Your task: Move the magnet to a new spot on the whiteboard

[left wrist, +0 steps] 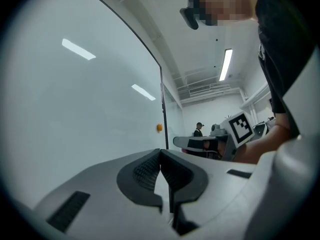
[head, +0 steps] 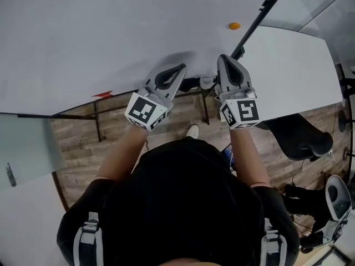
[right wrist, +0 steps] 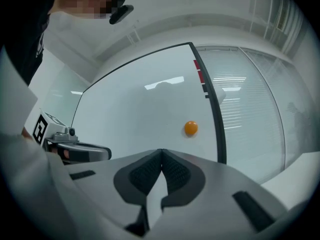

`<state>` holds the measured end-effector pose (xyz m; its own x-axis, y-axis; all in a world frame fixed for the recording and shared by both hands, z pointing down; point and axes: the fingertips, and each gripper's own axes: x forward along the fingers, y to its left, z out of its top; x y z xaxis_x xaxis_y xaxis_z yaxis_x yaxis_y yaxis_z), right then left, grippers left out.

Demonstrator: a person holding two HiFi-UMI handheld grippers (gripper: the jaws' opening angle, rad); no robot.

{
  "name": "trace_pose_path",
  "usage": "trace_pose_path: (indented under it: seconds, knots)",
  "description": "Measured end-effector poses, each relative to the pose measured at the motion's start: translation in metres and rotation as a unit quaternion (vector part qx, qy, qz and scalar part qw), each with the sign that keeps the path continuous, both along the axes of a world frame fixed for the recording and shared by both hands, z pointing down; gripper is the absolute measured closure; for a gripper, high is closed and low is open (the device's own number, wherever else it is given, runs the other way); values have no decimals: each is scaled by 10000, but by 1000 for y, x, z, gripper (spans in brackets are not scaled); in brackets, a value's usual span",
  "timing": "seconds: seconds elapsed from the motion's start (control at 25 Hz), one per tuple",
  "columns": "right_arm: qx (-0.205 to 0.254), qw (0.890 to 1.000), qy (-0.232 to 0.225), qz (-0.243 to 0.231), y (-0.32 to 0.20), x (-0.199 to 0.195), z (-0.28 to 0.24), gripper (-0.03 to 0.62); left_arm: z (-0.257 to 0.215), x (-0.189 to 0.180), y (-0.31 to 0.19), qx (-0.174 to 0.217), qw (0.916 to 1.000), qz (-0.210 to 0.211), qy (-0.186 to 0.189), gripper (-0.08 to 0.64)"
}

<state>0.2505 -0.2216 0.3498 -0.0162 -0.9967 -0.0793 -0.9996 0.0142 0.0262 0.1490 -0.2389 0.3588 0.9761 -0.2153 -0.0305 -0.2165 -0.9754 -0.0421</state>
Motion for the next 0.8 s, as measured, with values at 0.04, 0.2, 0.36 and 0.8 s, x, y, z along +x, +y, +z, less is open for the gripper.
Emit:
trace_pose_path:
  seconds: [0.04,0.2,0.36,0.8]
  knots:
    - [62,9999,8,80,-1,6,-3,601,-2,4,0,15,10000,23,34,555]
    - [361,9989,53,304,-5,28,-16,601,-6,20,-6,103,9999,48,66,555]
    - [543,9977,122,393,-11,41,-23,601,-5,30,-14,75,9999,-24,80,555]
    - [1011,9936,318,400,-24,58,-42,551,0,49,-22,55,10000,-55,45,555]
